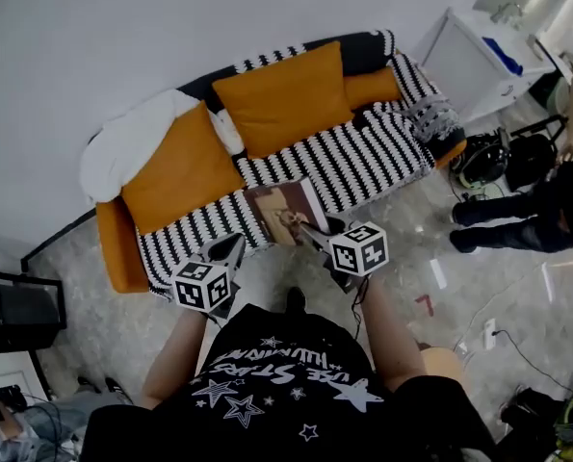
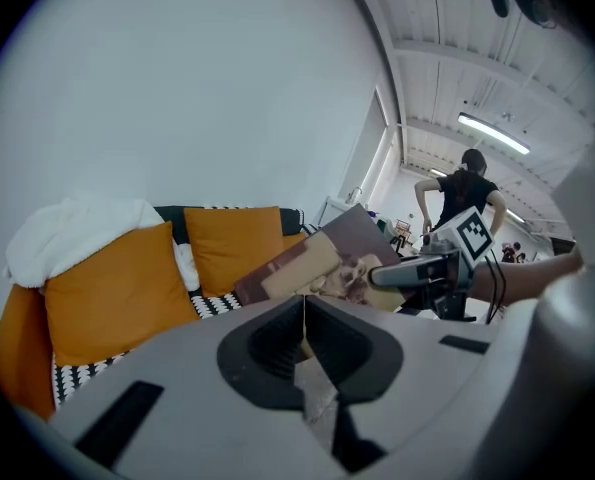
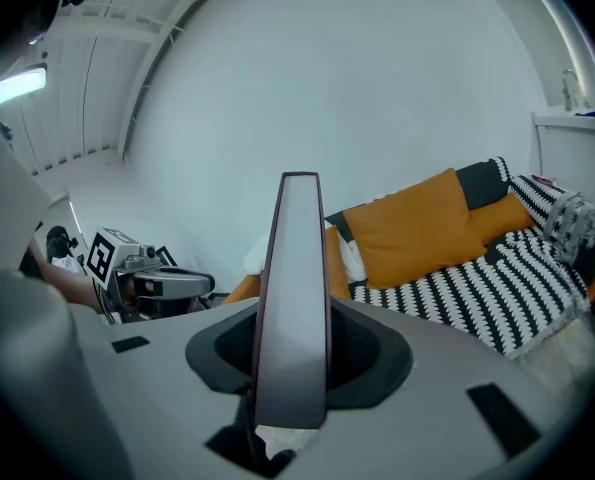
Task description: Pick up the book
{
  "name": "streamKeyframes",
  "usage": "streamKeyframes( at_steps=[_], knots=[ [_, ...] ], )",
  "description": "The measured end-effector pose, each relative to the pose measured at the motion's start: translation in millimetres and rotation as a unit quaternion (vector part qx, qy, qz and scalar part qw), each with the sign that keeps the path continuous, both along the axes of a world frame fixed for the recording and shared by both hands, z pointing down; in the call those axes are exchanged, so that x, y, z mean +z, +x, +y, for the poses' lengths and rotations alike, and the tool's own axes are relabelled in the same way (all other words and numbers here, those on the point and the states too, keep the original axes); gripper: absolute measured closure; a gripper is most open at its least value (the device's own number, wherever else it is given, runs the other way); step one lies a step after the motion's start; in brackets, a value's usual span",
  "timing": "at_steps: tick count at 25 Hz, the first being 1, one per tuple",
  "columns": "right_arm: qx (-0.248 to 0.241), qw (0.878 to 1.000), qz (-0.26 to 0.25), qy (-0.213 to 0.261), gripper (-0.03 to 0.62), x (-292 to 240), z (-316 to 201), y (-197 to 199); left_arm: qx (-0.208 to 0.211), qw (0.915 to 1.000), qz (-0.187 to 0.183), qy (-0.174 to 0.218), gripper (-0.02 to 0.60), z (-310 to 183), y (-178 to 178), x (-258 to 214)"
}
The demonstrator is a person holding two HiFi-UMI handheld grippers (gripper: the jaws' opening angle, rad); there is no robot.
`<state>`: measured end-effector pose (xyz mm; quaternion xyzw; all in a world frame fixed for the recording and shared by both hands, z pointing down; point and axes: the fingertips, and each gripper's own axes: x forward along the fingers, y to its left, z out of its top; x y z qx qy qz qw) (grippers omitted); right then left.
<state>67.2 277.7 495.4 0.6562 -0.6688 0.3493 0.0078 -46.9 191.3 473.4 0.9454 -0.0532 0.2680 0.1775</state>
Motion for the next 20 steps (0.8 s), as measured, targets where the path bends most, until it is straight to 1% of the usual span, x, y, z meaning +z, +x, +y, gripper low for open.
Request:
streamKeyframes(
  at_steps=[3,6,11,14,16,20],
  knots=[
    [0.004,1.000,0.005,-0.006,0.442,-2,6,-7,0.001,0.9999,0.011,-0.005,0.569,4,-10,-4],
    [0.014,1.000,0.008,-0.008,0.442,-9,9,-18,-0.002,0.9998,0.015,-0.010,0.569,5,-29,-7],
    [0.025,0.999,0.024,0.002,0.442,-22,13,-55,-0.011,0.9997,0.020,-0.010,0.569,4,-78,-10],
    [0.043,0.998,0.038,0.015,0.442,-32,16,-75,-0.016,0.9994,0.027,-0.011,0.569,3,-103,-15],
    [0.052,0.998,0.037,0.023,0.442,-37,18,-89,-0.017,0.9993,0.032,-0.013,0.569,5,-118,-17],
    [0.051,0.998,0.030,0.028,0.442,-41,22,-118,-0.012,0.9992,0.035,-0.013,0.569,9,-144,-16]
  ],
)
